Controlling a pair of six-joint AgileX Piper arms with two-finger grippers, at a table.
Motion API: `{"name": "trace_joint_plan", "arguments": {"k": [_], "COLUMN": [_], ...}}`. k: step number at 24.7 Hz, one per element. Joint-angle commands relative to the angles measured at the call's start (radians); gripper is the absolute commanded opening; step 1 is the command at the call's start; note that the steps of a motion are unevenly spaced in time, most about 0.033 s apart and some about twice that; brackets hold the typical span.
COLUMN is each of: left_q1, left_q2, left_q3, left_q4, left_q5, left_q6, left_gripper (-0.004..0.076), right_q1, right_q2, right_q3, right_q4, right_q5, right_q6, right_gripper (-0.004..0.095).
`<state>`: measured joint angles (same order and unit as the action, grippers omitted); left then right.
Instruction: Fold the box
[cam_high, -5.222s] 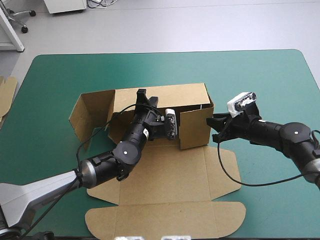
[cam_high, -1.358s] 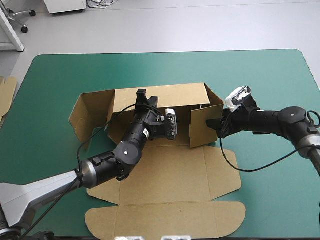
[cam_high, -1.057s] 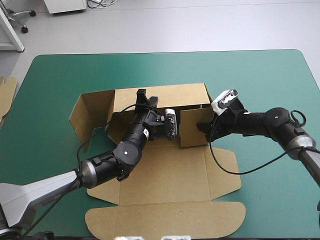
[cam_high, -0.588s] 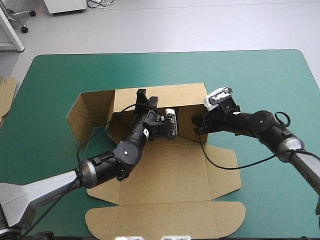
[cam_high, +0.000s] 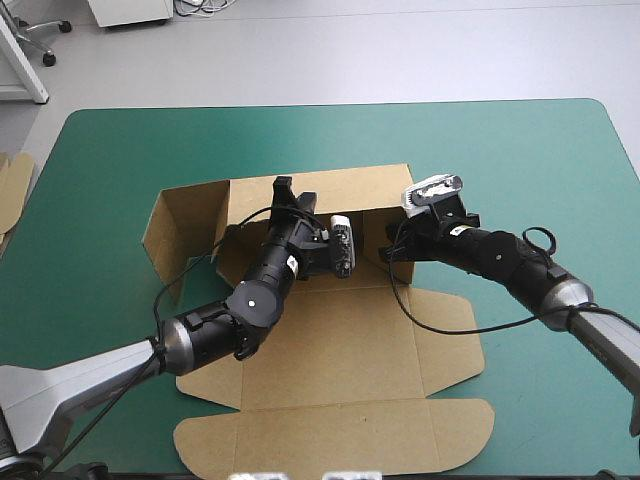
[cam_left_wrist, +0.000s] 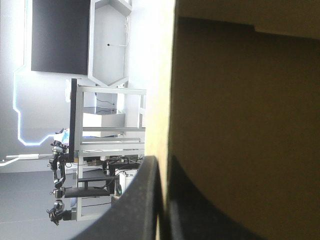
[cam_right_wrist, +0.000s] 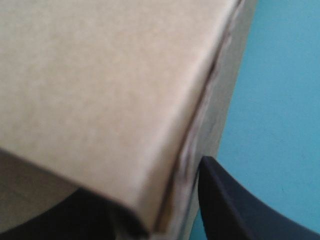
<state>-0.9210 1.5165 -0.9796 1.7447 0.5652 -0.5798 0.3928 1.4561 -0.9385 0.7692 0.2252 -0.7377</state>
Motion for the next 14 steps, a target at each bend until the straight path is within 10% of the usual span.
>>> {"name": "trace_joint_plan", "arguments": {"k": [1,14], "left_q1": [-0.007,-0.007], "left_q2": [-0.025,-0.025], "left_q3": [-0.029,-0.029], "left_q4": [0.008,0.019], "left_q5": [-0.046,-0.050], "left_q6": [-0.033,-0.033], "left_gripper": [-0.0013,-0.0014], "right_q1": [0.013,0.013], "right_q2": [-0.029,-0.029], "right_q3": [-0.027,-0.027], "right_q4": [0.008,0.019], "right_q5": [-0.005,0.029], "right_q6": [-0.004,0.001], "right_gripper": [0.0371,-0.0033]}}
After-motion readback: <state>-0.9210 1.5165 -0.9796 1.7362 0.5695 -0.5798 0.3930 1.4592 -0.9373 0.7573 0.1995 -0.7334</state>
